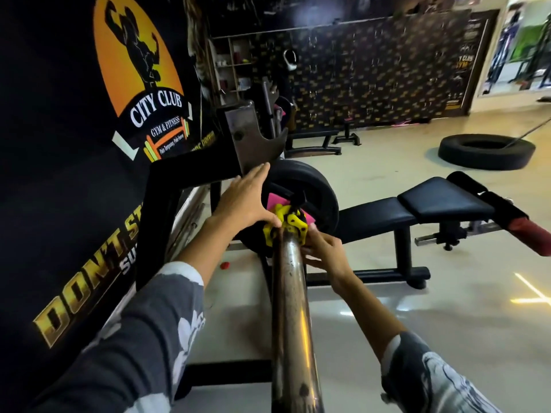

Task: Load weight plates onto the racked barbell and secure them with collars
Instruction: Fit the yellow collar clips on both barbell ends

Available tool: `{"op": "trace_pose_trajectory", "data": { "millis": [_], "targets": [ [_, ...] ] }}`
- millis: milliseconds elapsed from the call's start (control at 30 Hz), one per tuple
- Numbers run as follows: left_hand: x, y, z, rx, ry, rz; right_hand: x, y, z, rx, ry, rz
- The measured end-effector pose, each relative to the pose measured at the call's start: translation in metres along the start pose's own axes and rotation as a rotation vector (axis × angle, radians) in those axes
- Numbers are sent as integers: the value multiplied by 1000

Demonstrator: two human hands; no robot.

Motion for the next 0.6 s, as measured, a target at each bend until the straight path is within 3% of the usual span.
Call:
{"op": "trace_pose_trajectory", "data": {
  "millis": [133, 300, 600],
  "targets": [
    [3, -1, -1, -91, 6, -31, 18, -4, -18, -4, -282, -45],
    [0, -2, -6, -178, -11, 25, 29, -11, -30, 53, -417, -226],
    [-5, -5, -13, -269, -15, 75, 36, 5, -9, 157, -485, 1]
  ]
}}
Point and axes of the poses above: each hand's wrist, its own x-axis towards the middle knuckle, its own y-axis out of the back of the hand, z = x × y, the point moved 5 cm from there along x, towards the middle knuckle, and after that the axes turned 4 degrees about -x, right-handed, at the moved point
